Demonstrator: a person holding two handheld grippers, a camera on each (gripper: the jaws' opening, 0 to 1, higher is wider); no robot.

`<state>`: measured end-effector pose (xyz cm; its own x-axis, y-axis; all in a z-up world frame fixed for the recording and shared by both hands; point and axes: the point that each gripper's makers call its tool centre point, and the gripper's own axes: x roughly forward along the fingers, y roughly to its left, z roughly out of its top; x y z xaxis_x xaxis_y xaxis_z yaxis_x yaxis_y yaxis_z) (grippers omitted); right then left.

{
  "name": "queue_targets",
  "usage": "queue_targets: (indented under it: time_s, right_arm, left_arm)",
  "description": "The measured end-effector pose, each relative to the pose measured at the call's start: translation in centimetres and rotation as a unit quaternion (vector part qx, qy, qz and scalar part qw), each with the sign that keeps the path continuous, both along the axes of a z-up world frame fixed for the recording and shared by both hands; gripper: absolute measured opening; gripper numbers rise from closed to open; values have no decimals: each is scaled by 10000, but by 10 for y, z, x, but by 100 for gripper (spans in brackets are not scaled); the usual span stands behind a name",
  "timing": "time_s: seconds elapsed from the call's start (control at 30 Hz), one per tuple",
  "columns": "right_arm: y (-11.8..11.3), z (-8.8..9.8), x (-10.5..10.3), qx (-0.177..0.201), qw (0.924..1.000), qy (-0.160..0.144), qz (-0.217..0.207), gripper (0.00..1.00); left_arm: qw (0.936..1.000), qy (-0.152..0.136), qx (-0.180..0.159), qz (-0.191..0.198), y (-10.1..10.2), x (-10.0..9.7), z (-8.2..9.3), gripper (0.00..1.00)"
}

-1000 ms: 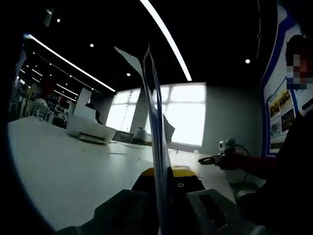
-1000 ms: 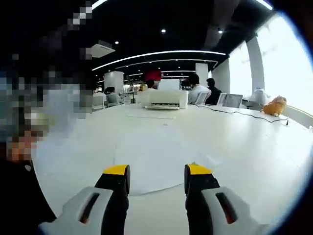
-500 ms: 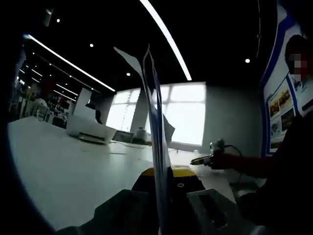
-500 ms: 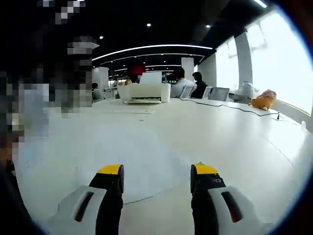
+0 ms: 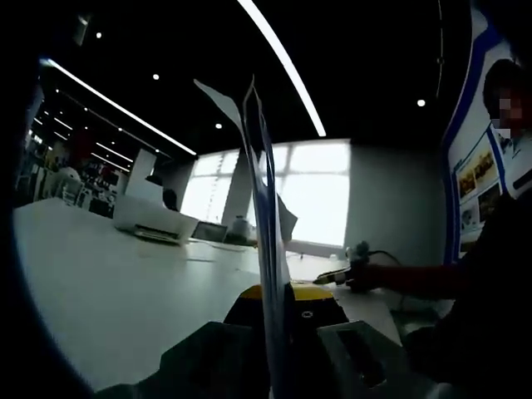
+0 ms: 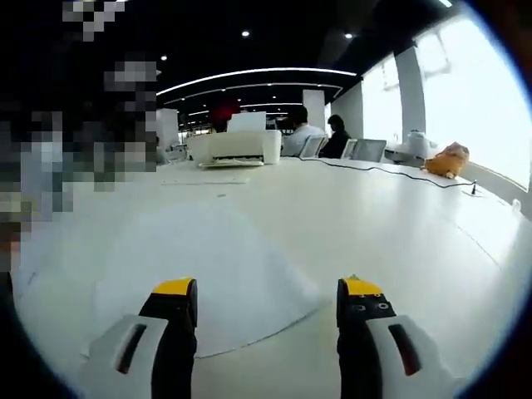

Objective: Organize the stack of printing papers by aligning and flattening the scattered papers on the table

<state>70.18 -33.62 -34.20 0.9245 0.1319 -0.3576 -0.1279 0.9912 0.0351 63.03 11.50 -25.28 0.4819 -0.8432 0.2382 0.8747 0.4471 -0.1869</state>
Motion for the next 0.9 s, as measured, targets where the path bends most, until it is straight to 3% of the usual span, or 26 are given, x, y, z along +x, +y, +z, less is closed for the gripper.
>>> queue_targets:
  time_s: [0.13, 0.2, 0.3, 0.43, 0.57, 0.77, 0.9]
  right_arm:
    - [-2, -10, 3, 17, 9999, 125, 22, 63]
    - [-5, -11, 2, -186, 9998, 94, -44, 60]
    - [-4, -12, 3, -178, 9998, 34, -63, 58]
    - [10, -8, 7, -206, 9995, -85, 229, 40]
    - [17, -5, 5, -252, 9990, -127, 345, 30]
    - [35, -3, -1, -578, 9953, -240, 734, 11]
    - [43, -2, -4, -898, 9915, -330, 886, 4]
  left_arm:
    - [10000, -6, 4, -7, 0, 0, 0, 6]
    - [10000, -9, -8, -10, 0, -1, 0, 6]
    - [10000, -6, -14, -18, 0, -2, 0, 6]
    - [10000, -2, -31, -27, 0, -2, 1, 6]
    - [10000, 7, -52, -50, -1, -2, 1, 6]
    - [10000, 12, -45, -55, -1, -2, 1, 6]
    - [10000, 18, -45, -43, -2, -2, 1, 6]
